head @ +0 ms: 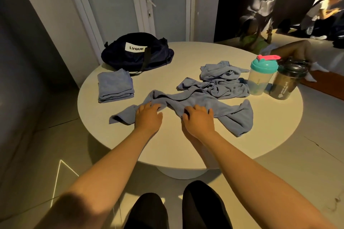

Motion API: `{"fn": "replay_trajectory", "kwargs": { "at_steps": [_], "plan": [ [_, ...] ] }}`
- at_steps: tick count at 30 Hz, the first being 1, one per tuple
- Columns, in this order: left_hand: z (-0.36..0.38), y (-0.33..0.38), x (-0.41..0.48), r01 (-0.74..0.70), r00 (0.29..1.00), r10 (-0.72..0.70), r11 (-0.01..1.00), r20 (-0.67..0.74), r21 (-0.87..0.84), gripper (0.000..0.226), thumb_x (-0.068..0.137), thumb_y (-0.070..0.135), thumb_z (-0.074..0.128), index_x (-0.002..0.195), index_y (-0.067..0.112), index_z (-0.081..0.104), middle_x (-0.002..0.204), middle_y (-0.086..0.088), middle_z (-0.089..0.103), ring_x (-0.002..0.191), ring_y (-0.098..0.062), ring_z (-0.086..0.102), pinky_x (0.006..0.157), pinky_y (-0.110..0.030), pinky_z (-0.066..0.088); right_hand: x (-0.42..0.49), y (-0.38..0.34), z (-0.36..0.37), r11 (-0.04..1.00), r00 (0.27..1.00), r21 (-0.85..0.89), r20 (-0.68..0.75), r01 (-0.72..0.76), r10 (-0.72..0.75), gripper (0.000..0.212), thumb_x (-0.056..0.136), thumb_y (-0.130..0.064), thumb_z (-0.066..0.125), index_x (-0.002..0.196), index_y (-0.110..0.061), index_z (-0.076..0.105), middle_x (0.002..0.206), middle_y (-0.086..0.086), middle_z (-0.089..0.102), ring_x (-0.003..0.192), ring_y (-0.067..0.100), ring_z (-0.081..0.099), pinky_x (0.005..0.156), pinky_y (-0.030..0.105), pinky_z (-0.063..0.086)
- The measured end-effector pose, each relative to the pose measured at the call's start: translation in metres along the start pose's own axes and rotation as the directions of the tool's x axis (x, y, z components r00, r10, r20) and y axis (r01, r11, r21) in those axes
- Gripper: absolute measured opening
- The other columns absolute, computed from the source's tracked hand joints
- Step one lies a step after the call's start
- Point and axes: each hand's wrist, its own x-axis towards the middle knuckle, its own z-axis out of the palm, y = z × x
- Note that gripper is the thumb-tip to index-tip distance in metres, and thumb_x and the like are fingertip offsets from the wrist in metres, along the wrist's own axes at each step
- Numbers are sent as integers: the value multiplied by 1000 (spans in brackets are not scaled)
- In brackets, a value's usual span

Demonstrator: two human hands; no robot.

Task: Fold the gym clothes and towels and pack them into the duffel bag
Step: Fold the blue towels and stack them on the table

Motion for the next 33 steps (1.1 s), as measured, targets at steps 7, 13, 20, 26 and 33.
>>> {"fn": "replay_trajectory", "kwargs": {
  "at_steps": [7,13,20,26,33],
  "plan": [
    [-22,22,-35,-63,994,99,875,50,-480,21,99,15,49,84,9,62,78,-6,61,70,-20,50,68,-34,40,-12,13,-22,975,989,-169,-54,-145,137,22,97,-27,50,116,-17,57,102,8,55,107,36,53,114,59,16],
    [-39,28,-37,12,1000,-8,816,9,-577,31,101,7,40,88,21,64,105,-8,66,97,-27,60,85,-37,49,-25,-8,1,953,975,292,175,80,-135,40,107,-35,33,143,-23,49,134,12,55,120,35,52,100,47,42],
    [-53,-10,-28,39,964,-178,830,-199,-556,26,107,21,43,127,24,59,144,-8,44,121,-27,50,96,-32,40,-32,-13,-19,991,913,-27,386,-129,129,52,101,-28,43,151,-34,31,163,9,14,149,38,3,115,66,5],
    [-21,-13,-58,21,999,-10,968,46,-249,60,89,53,66,143,38,44,158,2,22,143,-26,20,116,-46,27,-38,-39,-4,956,979,257,107,140,-172,42,101,-24,44,142,-24,50,144,10,49,131,34,41,104,52,36],
    [-36,-34,-62,-9,967,-99,909,-237,-417,27,106,34,47,120,27,68,119,-1,68,104,-26,63,76,-30,43,-46,-49,1,998,998,-19,40,58,-57,34,102,-44,40,105,-17,62,83,7,62,81,30,56,81,39,41]
  ]
}}
